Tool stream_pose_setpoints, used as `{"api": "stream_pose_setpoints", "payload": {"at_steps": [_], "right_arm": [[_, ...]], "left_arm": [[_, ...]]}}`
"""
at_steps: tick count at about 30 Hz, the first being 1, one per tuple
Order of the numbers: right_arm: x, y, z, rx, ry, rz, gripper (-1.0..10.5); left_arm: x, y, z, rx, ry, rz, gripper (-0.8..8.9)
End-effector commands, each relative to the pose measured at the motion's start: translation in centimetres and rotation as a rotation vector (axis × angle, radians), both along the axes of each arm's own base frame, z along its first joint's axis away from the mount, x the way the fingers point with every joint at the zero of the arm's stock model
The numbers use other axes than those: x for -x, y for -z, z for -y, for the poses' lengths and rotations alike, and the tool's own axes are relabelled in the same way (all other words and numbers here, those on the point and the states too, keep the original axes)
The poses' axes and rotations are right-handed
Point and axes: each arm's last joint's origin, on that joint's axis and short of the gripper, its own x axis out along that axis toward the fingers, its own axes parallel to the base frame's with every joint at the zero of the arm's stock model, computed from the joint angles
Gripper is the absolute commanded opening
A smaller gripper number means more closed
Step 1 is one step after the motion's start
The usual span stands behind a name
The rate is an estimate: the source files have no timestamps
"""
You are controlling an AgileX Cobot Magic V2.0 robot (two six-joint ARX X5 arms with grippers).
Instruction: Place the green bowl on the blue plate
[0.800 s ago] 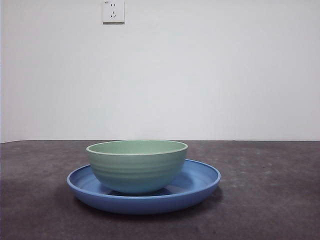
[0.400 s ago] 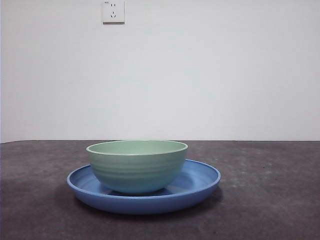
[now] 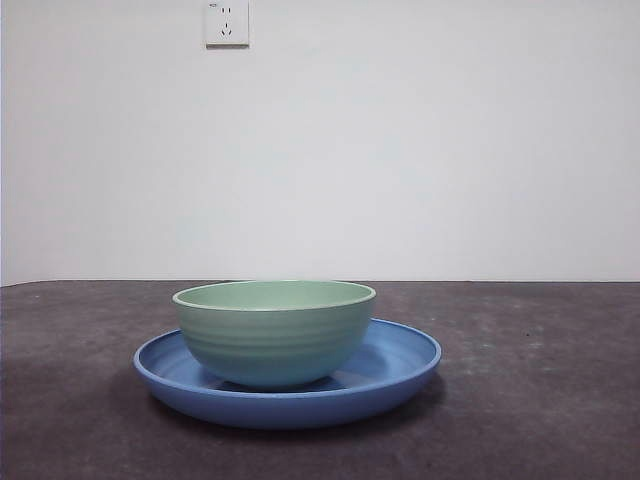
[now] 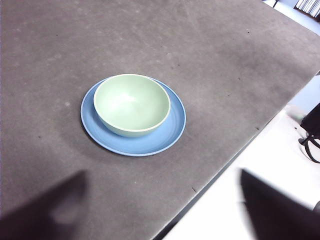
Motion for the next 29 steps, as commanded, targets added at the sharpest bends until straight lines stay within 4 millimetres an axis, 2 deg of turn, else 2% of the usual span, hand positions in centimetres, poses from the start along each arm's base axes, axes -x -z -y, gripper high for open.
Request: {"api": "stream_pose_setpoints", "payload": {"at_steps": [1, 23, 29], "right_arm": [[0.08, -0.42, -0.01, -0.012, -0.015, 0.021, 0.3], [0.08, -0.49, -0.05, -0.02, -0.028, 0.026, 0.2], [0.08, -0.49, -0.05, -0.02, -0.028, 0.026, 0.2]], "left_arm": [[0.08, -0.11, -0.07, -0.005, 0.003, 0.001, 0.4], [0.03, -0.12, -0.05, 0.011, -0.015, -0.011, 0.24], [-0.17, -0.12, -0.55, 0.018, -0.217, -0.003, 0.24]]}}
